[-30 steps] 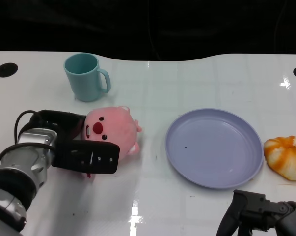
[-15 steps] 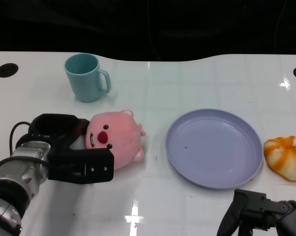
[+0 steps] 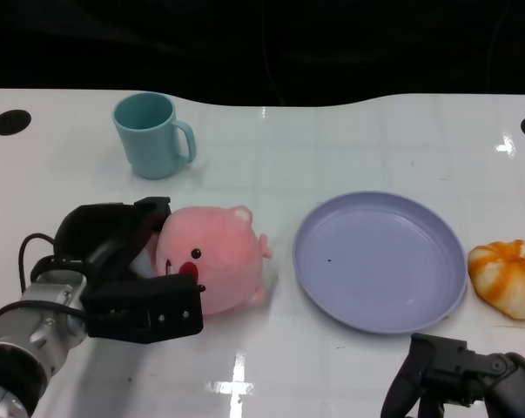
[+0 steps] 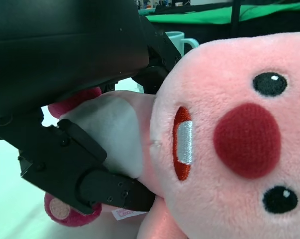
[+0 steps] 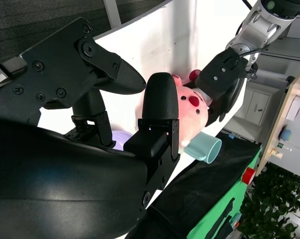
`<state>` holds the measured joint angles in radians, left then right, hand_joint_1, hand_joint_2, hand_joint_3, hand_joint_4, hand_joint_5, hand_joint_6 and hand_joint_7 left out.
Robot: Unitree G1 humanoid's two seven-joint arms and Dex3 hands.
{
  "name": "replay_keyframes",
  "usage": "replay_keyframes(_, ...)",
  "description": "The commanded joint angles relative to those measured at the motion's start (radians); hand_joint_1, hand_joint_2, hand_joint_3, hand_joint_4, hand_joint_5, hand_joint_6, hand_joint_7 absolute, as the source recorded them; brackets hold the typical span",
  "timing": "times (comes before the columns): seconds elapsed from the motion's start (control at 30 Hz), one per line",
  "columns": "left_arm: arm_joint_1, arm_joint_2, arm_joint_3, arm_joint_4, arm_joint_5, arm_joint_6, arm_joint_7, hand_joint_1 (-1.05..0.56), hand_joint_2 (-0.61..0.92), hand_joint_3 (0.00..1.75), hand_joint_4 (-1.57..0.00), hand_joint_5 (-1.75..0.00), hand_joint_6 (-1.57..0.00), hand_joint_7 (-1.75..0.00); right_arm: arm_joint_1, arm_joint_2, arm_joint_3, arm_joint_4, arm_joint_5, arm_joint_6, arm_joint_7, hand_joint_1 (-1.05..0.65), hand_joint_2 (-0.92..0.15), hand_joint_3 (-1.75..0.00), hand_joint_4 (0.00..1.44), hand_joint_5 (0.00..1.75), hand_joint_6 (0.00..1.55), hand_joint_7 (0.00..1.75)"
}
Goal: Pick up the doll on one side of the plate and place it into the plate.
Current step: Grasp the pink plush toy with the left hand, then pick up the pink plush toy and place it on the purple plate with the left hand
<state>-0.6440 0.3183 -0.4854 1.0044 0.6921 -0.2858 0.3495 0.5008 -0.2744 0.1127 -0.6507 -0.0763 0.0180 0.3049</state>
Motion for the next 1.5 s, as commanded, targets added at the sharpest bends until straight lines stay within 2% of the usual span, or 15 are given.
replay_keyframes(0.03, 0.012, 0.022, 0.055, -0.063, -0.054, -0.008, -0.02, -0.15, 0.48, 1.07, -0.92, -1.75, -0.69, -1.75, -0.013, -0.004, -0.007, 0.019, 0.007, -0.011, -0.004, -0.09, -0.5, -1.15, 0.68, 1.66, 0.61, 1.33)
replay_keyframes(0.1, 0.017, 0.017, 0.082, -0.094, -0.087, -0.005, -0.045, -0.14, 0.42, 1.17, -0.94, -1.75, -0.73, -1.75, -0.02, -0.003, -0.006, 0.029, 0.007, -0.014, -0.004, -0.08, -0.5, -1.14, 0.68, 1.66, 0.61, 1.33)
replay_keyframes(0.23, 0.025, 0.014, 0.115, -0.165, -0.124, 0.023, -0.102, -0.16, 0.41, 1.25, -0.93, -1.75, -0.75, -1.75, -0.025, 0.001, -0.004, 0.037, 0.015, -0.011, -0.003, -0.07, -0.51, -1.14, 0.68, 1.66, 0.61, 1.32)
replay_keyframes(0.57, 0.061, -0.007, 0.127, -0.353, -0.117, 0.064, -0.162, -0.16, 0.38, 1.25, -0.95, -1.75, -0.75, -1.75, -0.01, -0.002, -0.003, 0.037, 0.01, -0.031, -0.005, -0.06, -0.51, -1.14, 0.68, 1.66, 0.62, 1.3)
replay_keyframes(0.77, 0.024, -0.089, 0.118, -0.413, -0.121, 0.094, -0.193, -0.2, 0.38, 1.27, -0.97, -1.75, -0.76, -1.75, -0.003, -0.004, -0.006, 0.034, 0.018, -0.035, -0.002, -0.07, -0.53, -1.11, 0.66, 1.66, 0.62, 1.31)
replay_keyframes(0.87, -0.001, -0.128, 0.105, -0.412, -0.108, 0.096, -0.19, -0.2, 0.33, 1.36, -0.98, -1.75, -0.78, -1.75, 0.0, -0.004, -0.004, 0.027, 0.018, -0.029, -0.001, -0.07, -0.54, -1.1, 0.66, 1.66, 0.62, 1.31)
replay_keyframes(1.0, -0.03, -0.166, 0.084, -0.409, -0.087, 0.114, -0.195, -0.21, 0.31, 1.39, -0.98, -1.75, -0.78, -1.75, 0.005, -0.003, 0.001, 0.019, 0.013, -0.026, -0.003, -0.08, -0.54, -1.09, 0.65, 1.66, 0.62, 1.31)
replay_keyframes(1.5, -0.158, -0.33, 0.003, -0.289, -0.062, 0.2, -0.247, -0.18, 0.35, 1.17, -0.96, -1.75, -0.74, -1.75, 0.009, 0.01, 0.04, -0.004, -0.021, -0.011, -0.021, -0.1, -0.52, -1.11, 0.68, 1.65, 0.62, 1.32)
